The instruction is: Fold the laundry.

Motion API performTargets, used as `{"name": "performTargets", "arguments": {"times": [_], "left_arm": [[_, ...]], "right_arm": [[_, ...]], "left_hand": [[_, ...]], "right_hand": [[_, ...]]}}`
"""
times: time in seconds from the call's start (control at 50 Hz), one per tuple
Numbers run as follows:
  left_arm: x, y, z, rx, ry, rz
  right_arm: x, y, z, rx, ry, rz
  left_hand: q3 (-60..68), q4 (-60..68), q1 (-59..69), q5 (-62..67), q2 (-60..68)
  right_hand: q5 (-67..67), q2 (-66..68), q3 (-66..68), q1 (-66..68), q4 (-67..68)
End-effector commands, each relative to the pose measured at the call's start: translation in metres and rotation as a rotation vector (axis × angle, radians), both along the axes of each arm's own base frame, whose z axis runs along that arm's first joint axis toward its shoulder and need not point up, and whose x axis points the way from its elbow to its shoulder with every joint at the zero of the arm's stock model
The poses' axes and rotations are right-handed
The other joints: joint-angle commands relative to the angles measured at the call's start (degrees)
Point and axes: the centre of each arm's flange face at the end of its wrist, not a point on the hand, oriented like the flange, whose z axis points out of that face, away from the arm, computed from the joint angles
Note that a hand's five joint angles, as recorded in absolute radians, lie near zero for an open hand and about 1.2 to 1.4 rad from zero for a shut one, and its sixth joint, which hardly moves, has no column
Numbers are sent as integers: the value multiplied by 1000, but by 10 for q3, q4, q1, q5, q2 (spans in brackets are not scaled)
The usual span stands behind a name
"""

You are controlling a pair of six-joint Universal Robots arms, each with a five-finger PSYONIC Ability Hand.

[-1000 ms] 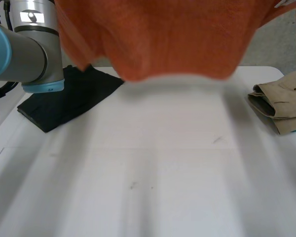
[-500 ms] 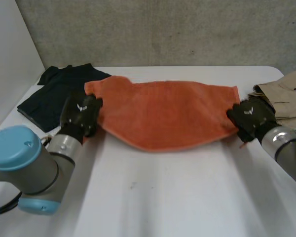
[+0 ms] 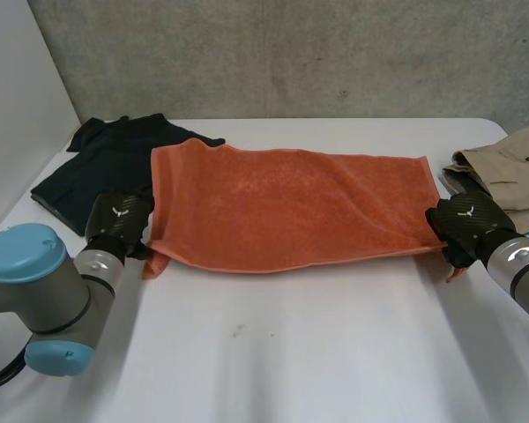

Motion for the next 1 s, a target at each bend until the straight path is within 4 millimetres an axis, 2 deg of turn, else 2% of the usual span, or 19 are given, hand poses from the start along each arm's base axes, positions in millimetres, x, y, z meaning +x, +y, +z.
{"name": "performTargets", "arguments": {"times": [0.02, 0.1, 0.18, 0.22, 0.34, 0.44, 0.52, 0.56, 0.58, 0.66, 0.78, 0.88, 1.0], "left_arm": [[3, 5, -5, 58, -5, 7], [4, 9, -4, 111, 11, 6], [1, 14, -5, 189, 85, -3], [-1, 14, -3, 230, 143, -3], [0, 13, 3, 278, 184, 12], [7, 16, 27, 249, 204, 23], [9, 20, 27, 256, 201, 22], [8, 22, 26, 262, 199, 20], [7, 23, 24, 267, 197, 19], [7, 25, 23, 284, 200, 23], [5, 26, 21, 297, 205, 20], [4, 24, 12, 329, 213, 24], [-7, 19, 7, 333, 226, 3]], "right_arm": [[0, 2, -2, 8, 0, 0], [0, 2, -3, 8, 1, -1], [-1, 1, -3, 7, 1, -4], [-1, 1, -2, 6, 3, -5], [-2, 3, 1, 23, 16, -10], [-2, 12, 14, 44, 50, 13], [-2, 17, 20, 44, 68, 26], [-1, 17, 20, 44, 69, 29], [0, 18, 20, 44, 70, 33], [1, 19, 17, 53, 71, 33], [1, 18, 10, 77, 74, 33], [0, 19, 8, 80, 73, 31], [0, 19, 6, 85, 73, 30]], "left_hand": [[52, 60, 51, 66, 58], [144, 152, 144, 159, 150], [292, 300, 292, 307, 298], [456, 464, 456, 471, 463], [472, 480, 472, 487, 478], [472, 480, 472, 487, 478], [472, 480, 472, 487, 478], [255, 263, 255, 269, 261], [94, 102, 94, 108, 100], [-20, -12, -21, -6, -14], [-22, -14, -22, -8, -16], [-19, -11, -19, -4, -13], [-14, -6, -14, 1, -8]], "right_hand": [[134, 127, 123, 230, 117], [134, 127, 123, 230, 117], [134, 127, 123, 230, 117], [134, 127, 123, 230, 117], [134, 127, 123, 230, 117], [134, 127, 123, 230, 117], [134, 127, 123, 230, 117], [134, 127, 123, 230, 117], [134, 127, 123, 230, 117], [134, 127, 123, 230, 117], [134, 127, 123, 230, 117], [134, 127, 123, 230, 117], [134, 127, 123, 230, 117]]}}
